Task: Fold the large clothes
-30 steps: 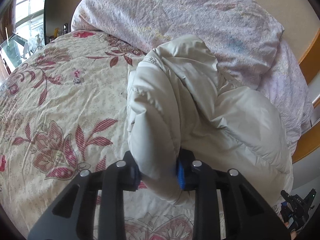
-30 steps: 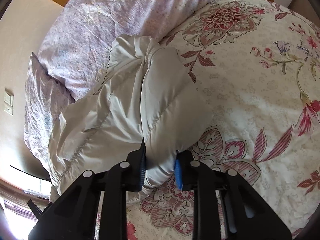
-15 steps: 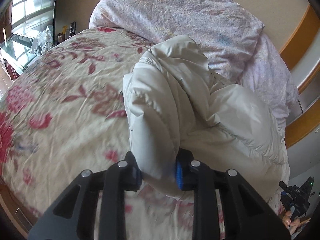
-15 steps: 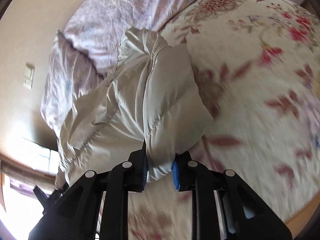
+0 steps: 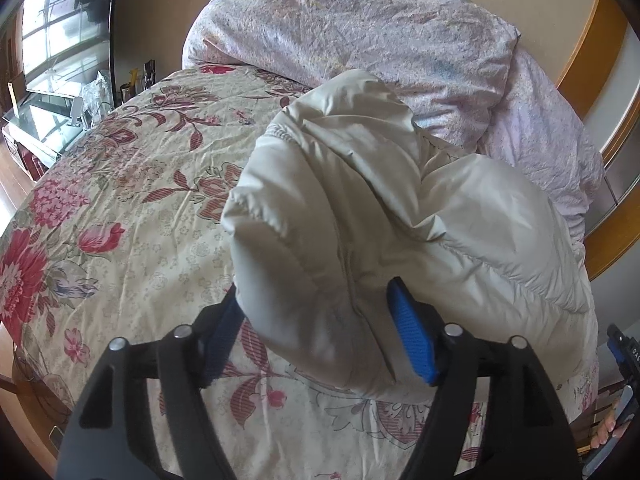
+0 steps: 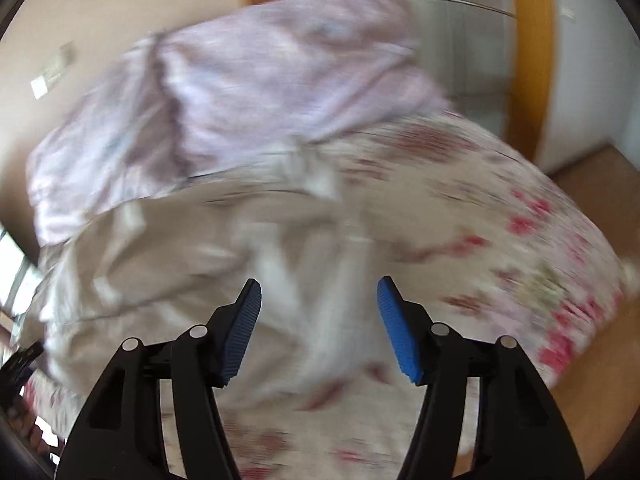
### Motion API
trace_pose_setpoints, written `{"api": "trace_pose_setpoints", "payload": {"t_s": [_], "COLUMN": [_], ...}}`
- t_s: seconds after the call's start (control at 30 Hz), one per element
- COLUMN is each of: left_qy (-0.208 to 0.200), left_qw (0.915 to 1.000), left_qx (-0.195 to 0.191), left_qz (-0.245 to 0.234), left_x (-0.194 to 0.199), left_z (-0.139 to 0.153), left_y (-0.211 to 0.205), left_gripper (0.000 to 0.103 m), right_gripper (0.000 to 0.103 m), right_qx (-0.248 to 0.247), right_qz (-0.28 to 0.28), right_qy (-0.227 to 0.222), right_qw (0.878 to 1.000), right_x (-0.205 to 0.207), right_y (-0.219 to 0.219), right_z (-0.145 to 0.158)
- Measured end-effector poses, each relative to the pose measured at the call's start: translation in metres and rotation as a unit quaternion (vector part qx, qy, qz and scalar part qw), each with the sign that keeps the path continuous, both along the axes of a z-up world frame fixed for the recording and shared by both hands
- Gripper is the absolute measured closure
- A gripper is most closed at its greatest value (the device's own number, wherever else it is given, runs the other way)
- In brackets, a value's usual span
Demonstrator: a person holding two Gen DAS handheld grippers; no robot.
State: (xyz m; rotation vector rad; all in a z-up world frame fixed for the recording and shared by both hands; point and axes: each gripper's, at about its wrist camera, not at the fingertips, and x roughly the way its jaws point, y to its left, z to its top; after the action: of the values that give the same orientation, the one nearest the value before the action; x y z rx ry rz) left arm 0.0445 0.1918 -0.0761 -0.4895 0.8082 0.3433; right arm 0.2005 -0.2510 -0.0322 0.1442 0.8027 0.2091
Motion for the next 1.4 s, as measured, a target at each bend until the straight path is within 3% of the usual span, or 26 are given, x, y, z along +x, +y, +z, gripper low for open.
{"api": "trace_pose_setpoints", "payload": {"t_s": [0.13, 0.33, 0.53, 0.83, 1.0, 1.2, 1.27, 1.4], "left_qy": [-0.007, -0.016, -0.024, -0.053, -0.058, -0.065, -0.069, -0.074], "left_qw": [0.9999, 0.9991, 0.9972, 0.992, 0.9912, 0.991, 0.9919, 0.9945], "left_qx": [-0.011, -0.036, -0.065, -0.107, -0.11, -0.107, -0.098, -0.069], "left_qz": [0.003, 0.018, 0.028, 0.041, 0.045, 0.048, 0.042, 0.028], "left_x": [0.002, 0.006, 0.012, 0.019, 0.023, 0.026, 0.026, 0.029], "left_z": [-0.001, -0.005, -0.013, -0.018, -0.019, -0.012, -0.006, 0.013], "left_y": [-0.001, 0.003, 0.011, 0.025, 0.029, 0.031, 0.03, 0.019], "left_gripper": [0.023, 0.021, 0.021, 0.022, 0.03, 0.052, 0.064, 0.07], "right_gripper": [0.041, 0.041, 0.037, 0.037, 0.037, 0.037, 0.037, 0.037], "right_qx": [-0.013, -0.037, -0.098, -0.105, -0.093, -0.087, -0.086, -0.082], "right_qz": [0.09, 0.143, 0.157, 0.154, 0.152, 0.153, 0.152, 0.151], "right_qy": [-0.034, -0.037, -0.007, 0.012, 0.012, 0.013, 0.013, 0.012], "right_qw": [0.995, 0.988, 0.983, 0.982, 0.984, 0.984, 0.985, 0.985], "right_x": [0.001, 0.006, 0.013, 0.017, 0.018, 0.02, 0.02, 0.019], "right_y": [0.07, 0.142, 0.171, 0.179, 0.177, 0.176, 0.176, 0.176], "right_z": [0.003, -0.014, -0.054, -0.073, -0.076, -0.077, -0.077, -0.077]}}
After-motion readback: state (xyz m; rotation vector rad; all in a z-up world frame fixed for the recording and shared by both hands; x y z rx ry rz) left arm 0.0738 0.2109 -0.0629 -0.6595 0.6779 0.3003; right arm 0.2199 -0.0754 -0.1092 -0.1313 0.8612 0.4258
